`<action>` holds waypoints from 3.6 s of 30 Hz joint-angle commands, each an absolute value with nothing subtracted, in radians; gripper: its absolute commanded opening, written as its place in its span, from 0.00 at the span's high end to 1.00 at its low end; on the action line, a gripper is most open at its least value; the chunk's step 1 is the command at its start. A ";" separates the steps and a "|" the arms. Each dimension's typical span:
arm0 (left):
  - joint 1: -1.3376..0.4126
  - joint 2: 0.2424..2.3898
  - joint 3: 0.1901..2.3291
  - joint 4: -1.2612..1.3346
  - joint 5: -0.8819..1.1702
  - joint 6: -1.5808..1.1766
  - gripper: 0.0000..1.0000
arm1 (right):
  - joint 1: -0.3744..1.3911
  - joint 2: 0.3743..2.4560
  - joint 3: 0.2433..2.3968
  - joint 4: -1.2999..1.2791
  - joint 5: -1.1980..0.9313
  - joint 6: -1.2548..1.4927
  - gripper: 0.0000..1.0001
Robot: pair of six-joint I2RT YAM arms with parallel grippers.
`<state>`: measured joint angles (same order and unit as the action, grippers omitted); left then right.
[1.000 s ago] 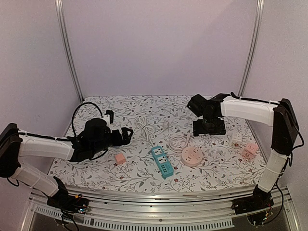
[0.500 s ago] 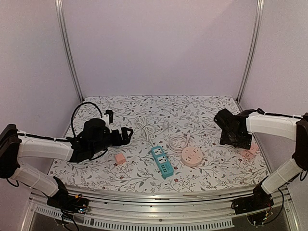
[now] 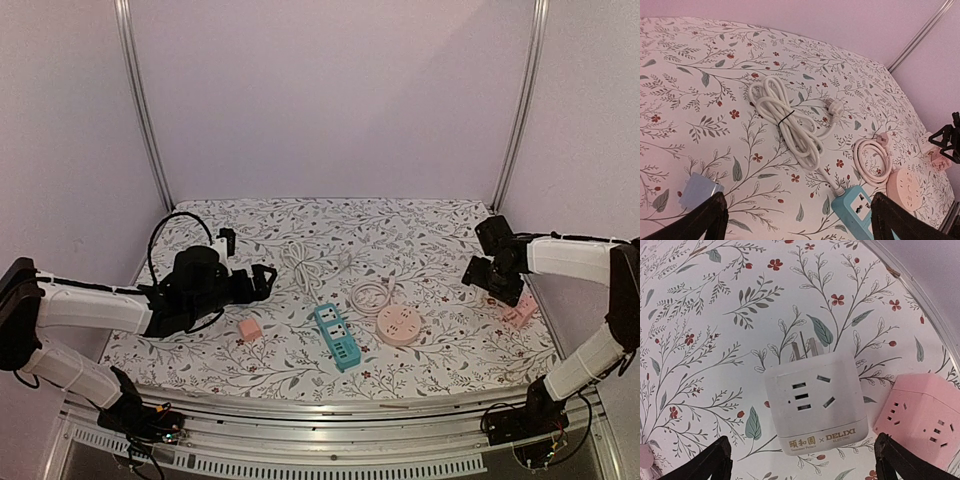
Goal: Insert the plug
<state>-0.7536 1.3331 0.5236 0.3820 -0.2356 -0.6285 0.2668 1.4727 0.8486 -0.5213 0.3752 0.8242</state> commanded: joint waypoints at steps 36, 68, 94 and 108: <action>-0.765 1.319 0.506 0.394 -0.224 -0.622 0.01 | 0.243 1.641 0.917 -0.512 0.447 0.688 0.29; -0.767 1.281 0.422 0.602 -0.052 -0.527 0.01 | 0.644 1.379 1.092 -0.539 -0.055 0.223 0.75; -0.802 1.442 0.382 1.132 0.658 -0.530 0.01 | 0.899 1.491 1.286 -0.722 -0.540 -0.174 0.86; -0.918 1.479 0.495 0.948 0.722 -0.421 0.01 | 0.969 1.547 1.369 -0.770 -0.514 -0.192 0.87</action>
